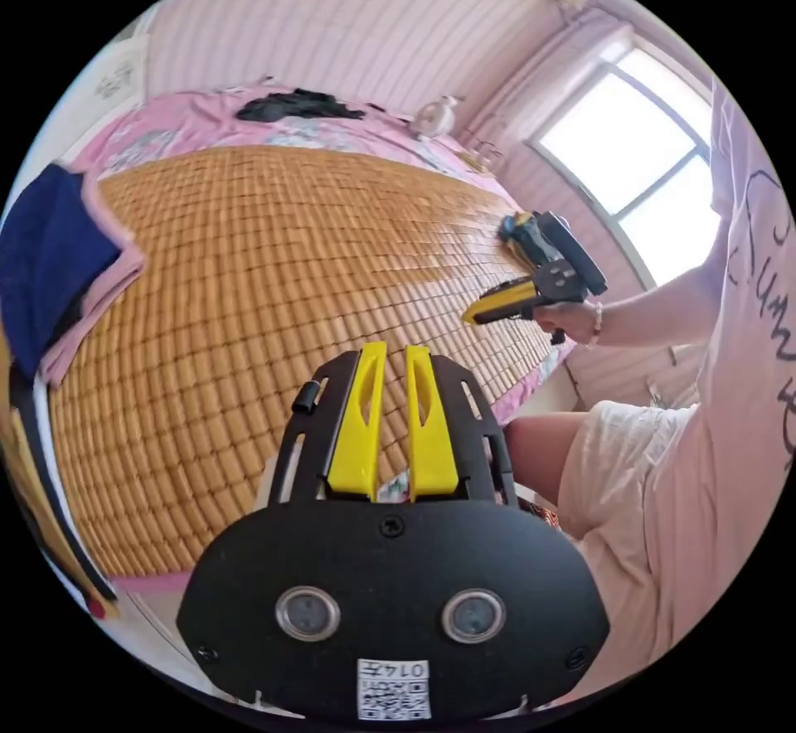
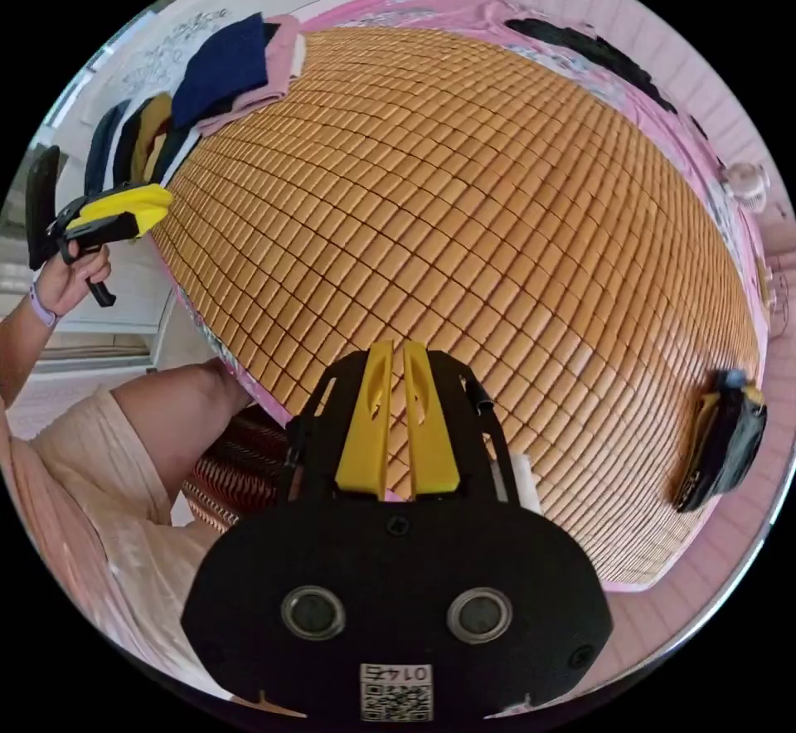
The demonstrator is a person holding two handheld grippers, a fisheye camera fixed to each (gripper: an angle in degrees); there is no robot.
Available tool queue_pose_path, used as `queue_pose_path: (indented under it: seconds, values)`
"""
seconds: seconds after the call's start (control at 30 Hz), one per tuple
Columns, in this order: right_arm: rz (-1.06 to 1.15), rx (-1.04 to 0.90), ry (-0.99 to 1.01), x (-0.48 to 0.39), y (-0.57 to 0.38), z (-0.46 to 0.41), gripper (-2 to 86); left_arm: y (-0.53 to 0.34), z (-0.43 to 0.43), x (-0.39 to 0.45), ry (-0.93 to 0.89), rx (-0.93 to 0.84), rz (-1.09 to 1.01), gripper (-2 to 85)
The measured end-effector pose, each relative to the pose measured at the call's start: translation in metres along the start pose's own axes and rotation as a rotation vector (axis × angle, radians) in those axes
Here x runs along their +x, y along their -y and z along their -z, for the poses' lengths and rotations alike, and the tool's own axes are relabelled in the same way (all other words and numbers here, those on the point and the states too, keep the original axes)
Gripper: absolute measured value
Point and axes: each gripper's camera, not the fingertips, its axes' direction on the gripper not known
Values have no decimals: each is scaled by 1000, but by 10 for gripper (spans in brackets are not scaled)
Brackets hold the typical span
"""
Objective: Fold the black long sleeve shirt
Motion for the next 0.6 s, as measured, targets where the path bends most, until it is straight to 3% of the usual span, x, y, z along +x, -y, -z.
queue_pose_path:
  seconds: [0.13, 0.27, 0.4, 0.6]
  values:
    - [-418, 100, 49, 90, -101, 26, 55, 77, -65, 51, -98, -10, -245, 55]
    - [-685, 334, -63, 154, -182, 61, 78, 173, -160, 121, -144, -117, -540, 66]
    - [-818, 439, -184, 206, -240, 80, 93, 253, -263, 204, -170, -174, -719, 85]
    - [-882, 513, -410, 298, -300, 109, 130, 335, -400, 325, -227, -176, -827, 94]
